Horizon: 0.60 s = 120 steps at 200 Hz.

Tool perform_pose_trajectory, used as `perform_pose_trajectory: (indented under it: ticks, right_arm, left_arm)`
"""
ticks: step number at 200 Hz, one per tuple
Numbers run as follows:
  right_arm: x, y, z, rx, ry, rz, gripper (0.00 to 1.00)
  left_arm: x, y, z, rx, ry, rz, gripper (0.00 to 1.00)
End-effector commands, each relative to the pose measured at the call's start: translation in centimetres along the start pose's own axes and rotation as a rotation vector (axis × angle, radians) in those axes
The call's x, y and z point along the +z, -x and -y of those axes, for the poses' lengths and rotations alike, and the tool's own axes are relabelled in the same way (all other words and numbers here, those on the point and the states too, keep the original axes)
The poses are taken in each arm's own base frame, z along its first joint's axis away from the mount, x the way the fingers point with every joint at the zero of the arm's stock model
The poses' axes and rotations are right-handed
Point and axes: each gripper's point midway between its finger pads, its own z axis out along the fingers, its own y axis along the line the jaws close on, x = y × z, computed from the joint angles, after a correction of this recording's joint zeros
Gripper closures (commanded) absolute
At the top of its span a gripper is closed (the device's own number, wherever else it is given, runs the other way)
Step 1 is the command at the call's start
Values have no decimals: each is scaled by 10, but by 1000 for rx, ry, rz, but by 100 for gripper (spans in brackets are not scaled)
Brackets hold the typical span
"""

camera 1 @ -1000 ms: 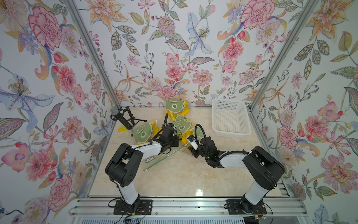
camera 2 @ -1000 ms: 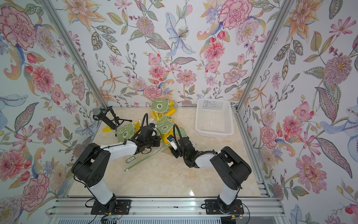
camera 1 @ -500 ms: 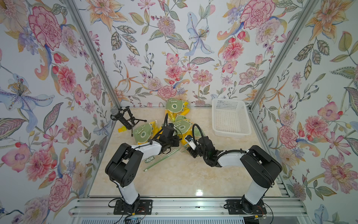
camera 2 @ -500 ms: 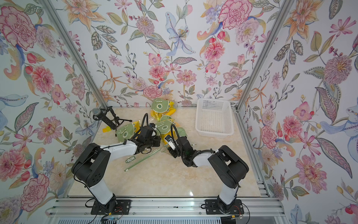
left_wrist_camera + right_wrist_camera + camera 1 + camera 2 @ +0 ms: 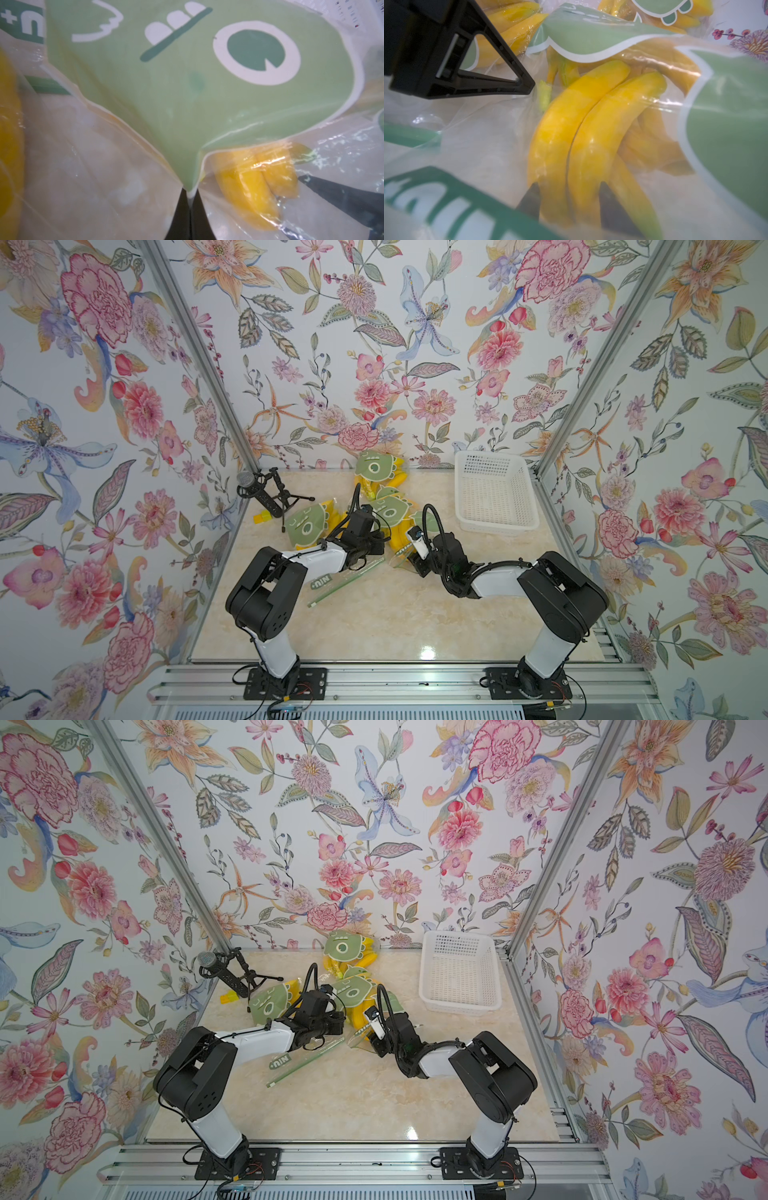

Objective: Open the zip-top bag and take out the banana
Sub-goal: Pick up the banana from the zipper food storage bag.

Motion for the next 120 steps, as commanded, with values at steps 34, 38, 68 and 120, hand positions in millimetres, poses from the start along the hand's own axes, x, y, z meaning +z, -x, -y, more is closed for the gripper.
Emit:
perform_pose_trajectory:
  ticks: [34, 38, 68, 120]
  right_arm:
    - [20, -4, 11, 26, -63, -70, 57]
    - [22, -5, 10, 21, -65, -77, 57]
    - [35, -14, 13, 8, -88, -126, 57]
    - [14, 13, 3, 6, -48, -46, 78]
  left_arm:
    - [-4, 6, -1, 1, -4, 26, 100]
    - [-4, 6, -1, 0, -7, 27, 100]
    - [-5, 8, 1, 2, -10, 34, 100]
    - [-7, 7, -13, 10, 69, 31, 100]
